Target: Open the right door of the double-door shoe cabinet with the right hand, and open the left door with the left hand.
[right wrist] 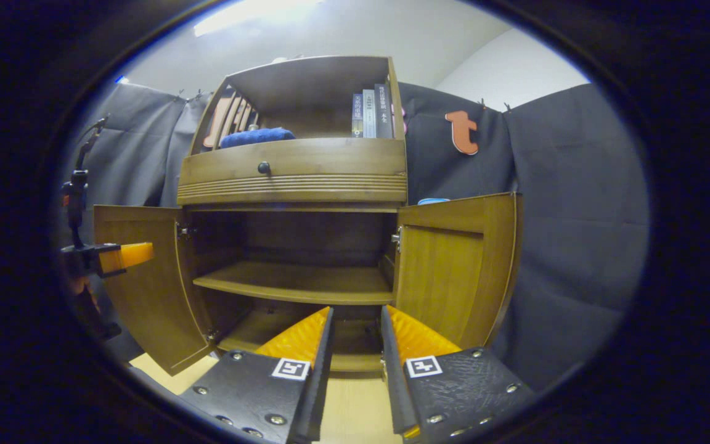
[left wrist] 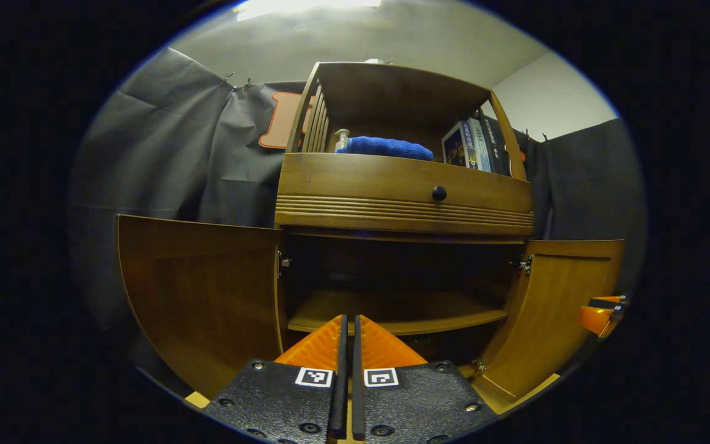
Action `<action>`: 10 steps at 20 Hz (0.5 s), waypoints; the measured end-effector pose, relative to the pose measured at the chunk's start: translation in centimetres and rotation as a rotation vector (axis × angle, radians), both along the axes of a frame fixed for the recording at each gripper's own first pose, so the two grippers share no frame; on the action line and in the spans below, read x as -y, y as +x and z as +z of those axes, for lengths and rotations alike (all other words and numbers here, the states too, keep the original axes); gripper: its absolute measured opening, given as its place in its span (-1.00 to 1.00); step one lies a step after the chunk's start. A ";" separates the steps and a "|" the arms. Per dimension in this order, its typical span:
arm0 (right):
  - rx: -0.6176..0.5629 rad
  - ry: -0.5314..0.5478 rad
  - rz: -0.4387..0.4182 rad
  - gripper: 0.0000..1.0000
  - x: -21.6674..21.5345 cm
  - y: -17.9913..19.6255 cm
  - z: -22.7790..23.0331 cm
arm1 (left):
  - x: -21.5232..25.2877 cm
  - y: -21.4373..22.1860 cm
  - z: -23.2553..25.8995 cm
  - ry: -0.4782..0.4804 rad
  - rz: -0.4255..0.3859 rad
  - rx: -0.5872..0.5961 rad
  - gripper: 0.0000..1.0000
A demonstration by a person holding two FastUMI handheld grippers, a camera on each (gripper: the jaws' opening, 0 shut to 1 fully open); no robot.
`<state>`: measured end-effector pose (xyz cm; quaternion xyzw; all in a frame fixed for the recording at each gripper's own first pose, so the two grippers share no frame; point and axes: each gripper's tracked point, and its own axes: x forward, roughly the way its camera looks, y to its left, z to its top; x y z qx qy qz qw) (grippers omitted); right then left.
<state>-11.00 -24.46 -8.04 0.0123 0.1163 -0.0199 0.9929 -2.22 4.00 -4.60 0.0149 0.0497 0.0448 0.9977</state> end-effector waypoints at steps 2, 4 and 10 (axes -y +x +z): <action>0.002 0.000 -0.002 -0.15 -0.1 0.0 0.1 | 0.3 0.0 0.1 0.006 -0.016 0.002 -0.91; 0.008 0.004 -0.001 -0.15 -0.4 0.1 0.4 | 0.8 0.0 0.1 0.011 -0.041 0.002 -0.65; 0.027 0.021 0.023 -0.02 -1.7 0.6 1.0 | 1.4 -0.1 0.4 0.032 -0.071 0.022 0.69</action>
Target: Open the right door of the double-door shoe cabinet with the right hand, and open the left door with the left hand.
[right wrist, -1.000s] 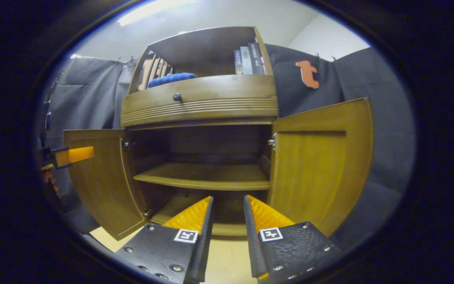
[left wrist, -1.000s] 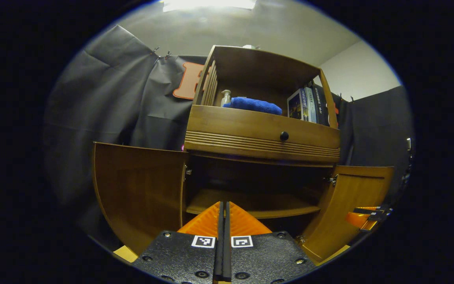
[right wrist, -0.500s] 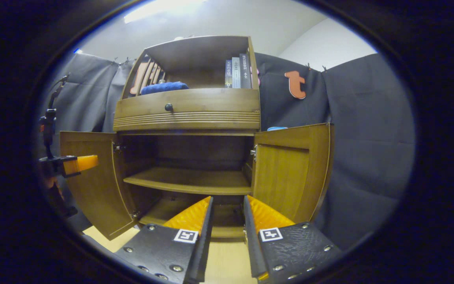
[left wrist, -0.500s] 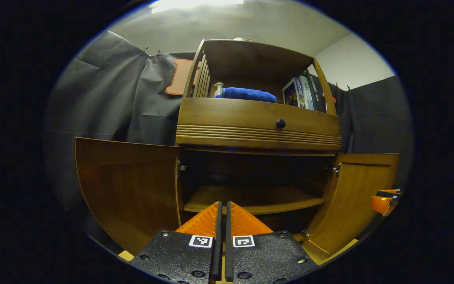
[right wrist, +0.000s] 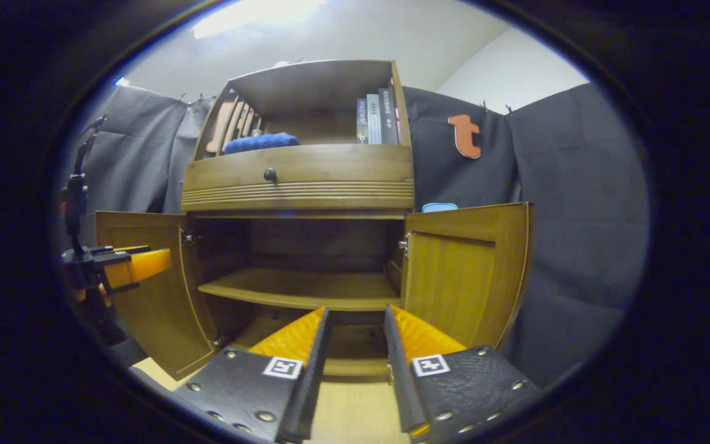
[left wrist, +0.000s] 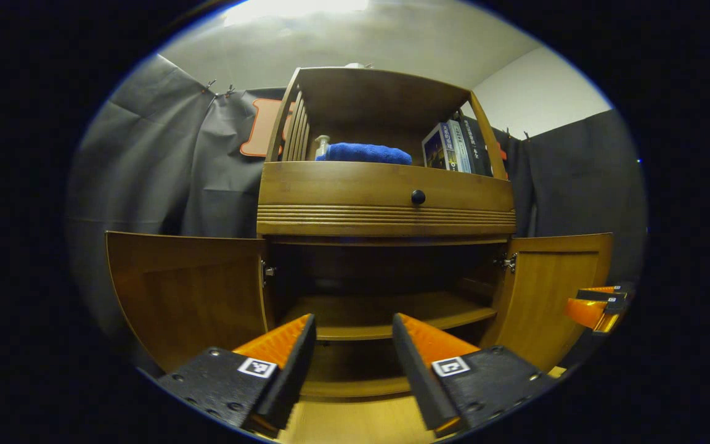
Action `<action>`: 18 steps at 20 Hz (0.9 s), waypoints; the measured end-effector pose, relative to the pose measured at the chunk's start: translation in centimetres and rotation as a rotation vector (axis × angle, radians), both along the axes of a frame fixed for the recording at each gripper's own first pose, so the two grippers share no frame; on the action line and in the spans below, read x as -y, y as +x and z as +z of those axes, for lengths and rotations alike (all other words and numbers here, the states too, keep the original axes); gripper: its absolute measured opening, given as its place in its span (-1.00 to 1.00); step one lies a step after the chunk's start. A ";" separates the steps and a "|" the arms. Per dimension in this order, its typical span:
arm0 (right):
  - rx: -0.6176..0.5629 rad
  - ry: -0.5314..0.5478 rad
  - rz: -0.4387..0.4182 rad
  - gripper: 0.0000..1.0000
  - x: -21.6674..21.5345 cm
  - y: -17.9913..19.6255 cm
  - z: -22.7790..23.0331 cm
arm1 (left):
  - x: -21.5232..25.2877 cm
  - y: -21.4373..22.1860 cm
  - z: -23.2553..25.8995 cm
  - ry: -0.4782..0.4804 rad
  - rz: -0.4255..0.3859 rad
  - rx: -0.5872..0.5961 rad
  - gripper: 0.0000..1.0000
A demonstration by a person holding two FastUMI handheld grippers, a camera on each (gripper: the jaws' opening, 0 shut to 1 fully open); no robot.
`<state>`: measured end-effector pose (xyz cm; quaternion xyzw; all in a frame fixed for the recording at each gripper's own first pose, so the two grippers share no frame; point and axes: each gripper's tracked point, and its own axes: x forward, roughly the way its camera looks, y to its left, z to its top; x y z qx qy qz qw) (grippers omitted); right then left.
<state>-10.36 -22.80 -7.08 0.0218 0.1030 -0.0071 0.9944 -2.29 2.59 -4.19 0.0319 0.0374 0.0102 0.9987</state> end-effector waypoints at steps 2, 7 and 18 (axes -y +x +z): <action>0.011 0.002 0.010 0.37 -0.2 -0.2 0.7 | 0.2 0.0 0.5 -0.004 -0.004 0.016 0.93; 0.024 -0.018 0.003 0.97 -0.7 0.0 1.1 | 1.1 0.4 0.1 -0.018 -0.030 0.013 0.91; 0.058 0.015 -0.046 0.97 -1.8 -2.0 2.9 | 2.6 0.4 -1.2 -0.067 -0.120 -0.020 0.91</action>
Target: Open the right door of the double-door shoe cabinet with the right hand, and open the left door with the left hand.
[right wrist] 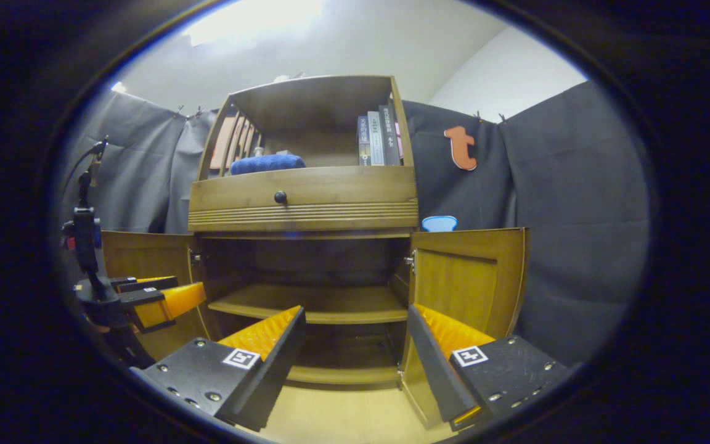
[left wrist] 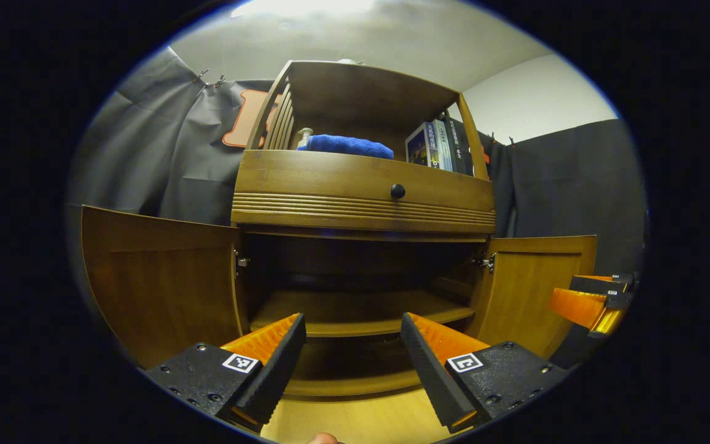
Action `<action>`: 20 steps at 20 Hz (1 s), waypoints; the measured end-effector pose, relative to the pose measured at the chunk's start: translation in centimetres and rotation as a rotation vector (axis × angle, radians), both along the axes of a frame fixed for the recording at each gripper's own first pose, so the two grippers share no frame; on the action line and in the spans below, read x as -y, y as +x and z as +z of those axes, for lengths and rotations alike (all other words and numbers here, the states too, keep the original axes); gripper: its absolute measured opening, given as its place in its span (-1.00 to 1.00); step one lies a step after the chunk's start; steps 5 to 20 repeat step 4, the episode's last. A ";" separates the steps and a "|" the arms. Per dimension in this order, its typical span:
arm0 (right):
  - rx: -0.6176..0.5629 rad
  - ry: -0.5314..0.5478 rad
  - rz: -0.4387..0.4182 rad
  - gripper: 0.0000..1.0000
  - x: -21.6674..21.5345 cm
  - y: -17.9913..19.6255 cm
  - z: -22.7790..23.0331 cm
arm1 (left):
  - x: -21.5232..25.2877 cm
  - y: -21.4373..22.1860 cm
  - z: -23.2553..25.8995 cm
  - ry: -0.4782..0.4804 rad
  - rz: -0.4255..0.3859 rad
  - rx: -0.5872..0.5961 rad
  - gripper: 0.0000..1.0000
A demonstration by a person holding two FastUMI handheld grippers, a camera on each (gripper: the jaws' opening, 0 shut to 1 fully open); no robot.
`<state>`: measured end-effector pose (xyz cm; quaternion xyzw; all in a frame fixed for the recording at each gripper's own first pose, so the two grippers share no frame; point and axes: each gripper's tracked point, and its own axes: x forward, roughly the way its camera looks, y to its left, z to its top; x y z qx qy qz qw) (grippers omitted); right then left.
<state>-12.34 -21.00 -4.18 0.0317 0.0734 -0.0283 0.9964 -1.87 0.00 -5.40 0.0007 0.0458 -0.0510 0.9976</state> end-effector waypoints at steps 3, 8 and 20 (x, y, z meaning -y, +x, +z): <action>0.004 -0.010 -0.021 0.97 -0.1 -0.8 0.3 | 0.7 -0.2 -0.1 -0.002 -0.032 -0.006 0.91; 0.006 -0.012 -0.029 0.97 0.0 -1.1 0.4 | 1.0 -0.4 -0.2 0.001 -0.046 -0.011 0.86; 0.006 -0.012 -0.029 0.97 0.0 -1.1 0.4 | 1.0 -0.4 -0.2 0.001 -0.046 -0.011 0.86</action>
